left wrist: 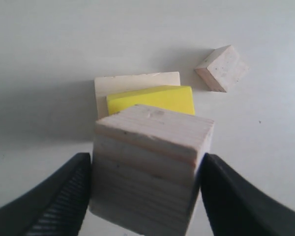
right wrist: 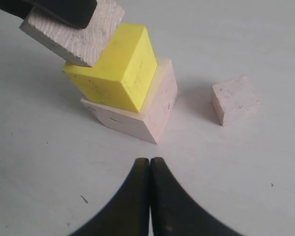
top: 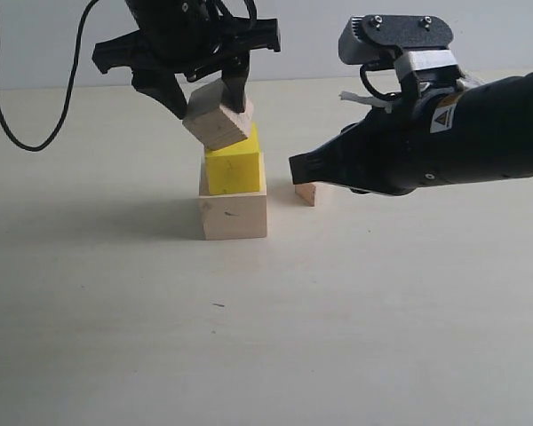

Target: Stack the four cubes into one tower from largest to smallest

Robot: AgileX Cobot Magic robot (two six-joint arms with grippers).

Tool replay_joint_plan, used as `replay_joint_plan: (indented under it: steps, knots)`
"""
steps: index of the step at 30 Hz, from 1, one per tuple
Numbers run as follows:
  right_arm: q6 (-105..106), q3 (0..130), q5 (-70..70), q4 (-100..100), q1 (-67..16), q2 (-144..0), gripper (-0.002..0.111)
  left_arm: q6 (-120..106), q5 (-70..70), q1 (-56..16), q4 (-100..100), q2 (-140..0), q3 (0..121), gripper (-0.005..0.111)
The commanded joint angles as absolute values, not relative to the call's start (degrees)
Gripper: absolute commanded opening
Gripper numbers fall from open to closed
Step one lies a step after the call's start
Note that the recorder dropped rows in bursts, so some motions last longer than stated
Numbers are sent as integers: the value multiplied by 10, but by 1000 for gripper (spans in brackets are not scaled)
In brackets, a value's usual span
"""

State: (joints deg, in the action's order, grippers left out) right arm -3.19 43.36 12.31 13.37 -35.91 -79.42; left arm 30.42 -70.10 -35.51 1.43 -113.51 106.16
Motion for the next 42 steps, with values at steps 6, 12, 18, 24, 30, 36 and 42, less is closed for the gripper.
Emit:
replay_joint_plan:
  steps: [6, 12, 18, 24, 30, 36, 42]
  knots:
    - [-30, 439, 136, 131, -355, -796, 0, 291, -700, -354, 16, -1135, 1062, 56]
    - [-25, 439, 139, 130, -355, -796, 0, 288, -690, -354, 16, -1135, 1062, 56]
    - [-25, 439, 140, 129, -355, -796, 0, 276, -682, -354, 25, -1135, 1062, 56]
    - [-25, 439, 141, 129, -355, -796, 0, 267, -685, -354, 41, -1135, 1062, 64]
    - [-24, 439, 151, 129, -355, -796, 0, 279, -698, -353, 26, -1135, 1062, 66]
    - [-24, 439, 151, 129, -355, -796, 0, 283, -698, -353, 17, -1135, 1062, 66]
    - [-24, 439, 151, 129, -355, -796, 0, 283, -693, -353, 17, -1135, 1062, 66]
